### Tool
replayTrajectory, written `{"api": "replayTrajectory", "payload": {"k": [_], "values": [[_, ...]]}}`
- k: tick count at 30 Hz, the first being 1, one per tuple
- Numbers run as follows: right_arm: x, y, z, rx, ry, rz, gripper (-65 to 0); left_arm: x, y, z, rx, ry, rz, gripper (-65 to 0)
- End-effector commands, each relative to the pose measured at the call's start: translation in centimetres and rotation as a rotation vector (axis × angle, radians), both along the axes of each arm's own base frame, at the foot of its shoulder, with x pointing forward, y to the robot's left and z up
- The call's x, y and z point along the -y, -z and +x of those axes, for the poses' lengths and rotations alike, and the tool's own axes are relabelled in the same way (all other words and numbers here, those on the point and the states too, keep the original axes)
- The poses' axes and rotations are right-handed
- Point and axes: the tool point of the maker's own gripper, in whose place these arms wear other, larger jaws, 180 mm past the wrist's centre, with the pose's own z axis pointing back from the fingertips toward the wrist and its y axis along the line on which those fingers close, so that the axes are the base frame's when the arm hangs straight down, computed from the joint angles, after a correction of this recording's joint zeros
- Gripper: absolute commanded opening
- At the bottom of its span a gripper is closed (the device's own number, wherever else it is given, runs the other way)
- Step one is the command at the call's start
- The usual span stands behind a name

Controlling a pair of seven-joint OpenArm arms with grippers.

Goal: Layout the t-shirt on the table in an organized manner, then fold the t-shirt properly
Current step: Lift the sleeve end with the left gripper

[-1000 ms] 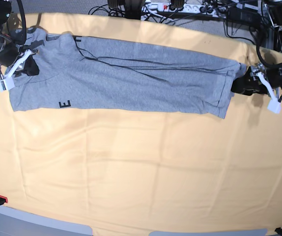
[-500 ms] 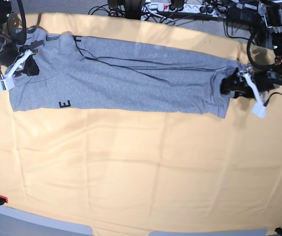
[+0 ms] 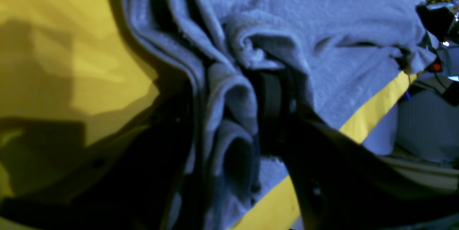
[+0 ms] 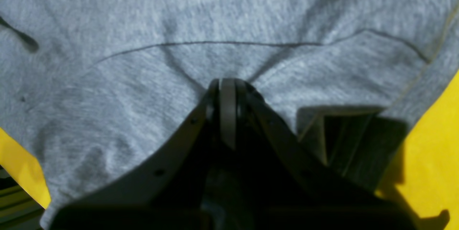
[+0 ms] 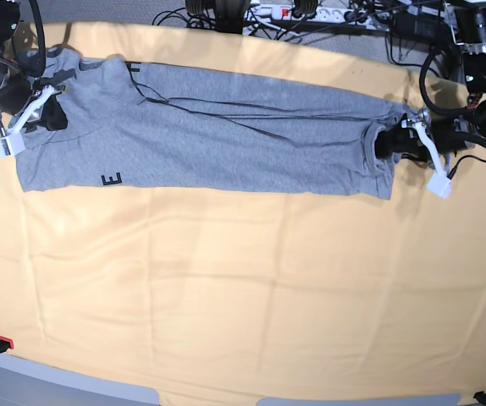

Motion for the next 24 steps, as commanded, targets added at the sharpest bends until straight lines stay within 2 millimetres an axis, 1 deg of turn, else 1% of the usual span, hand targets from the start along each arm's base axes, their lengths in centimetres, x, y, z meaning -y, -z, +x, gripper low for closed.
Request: {"api": "replayTrajectory", "payload": {"k": [1, 2, 3, 6, 12, 14, 17, 20, 24], "values": [[0.5, -0.4, 0.1, 0.002, -0.007, -0.024, -65.0, -0.4, -0.2, 0.0, -0.003, 0.013, 0.021, -41.7], [0.5, -0.4, 0.1, 0.002, -0.007, -0.024, -65.0, -0.3, -0.3, 0.0, -0.001, 0.013, 0.016, -42.8], [0.5, -0.4, 0.1, 0.002, -0.007, -0.024, -65.0, -0.3, -0.3, 0.0, 0.000, 0.013, 0.013, -46.5], [0.5, -0.4, 0.1, 0.002, -0.007, -0.024, -65.0, -0.3, -0.3, 0.0, 0.000, 0.013, 0.015, -64.6], [0.5, -0.4, 0.1, 0.003, -0.008, -0.025, -65.0, -0.3, -0.5, 0.0, 0.019, 0.025, 0.018, -65.0], [0.4, -0.8, 0.3, 0.014, -0.015, -0.031, -65.0, -0.6, -0.6, 0.2, 0.024, 0.018, 0.021, -65.0], [0.0, -1.8, 0.8, 0.047, -0.036, -0.049, -65.0, -1.7, -1.4, 0.7, 0.053, -0.019, 0.026, -65.0], [-0.4, -2.9, 1.3, 0.083, -0.058, -0.068, -65.0, -3.3, -2.3, 1.3, 0.088, -0.075, 0.032, -65.0], [-0.6, -3.5, 1.6, 0.105, -0.067, -0.075, -65.0, -5.1, -3.5, 1.9, 0.126, -0.136, 0.036, -65.0]]}}
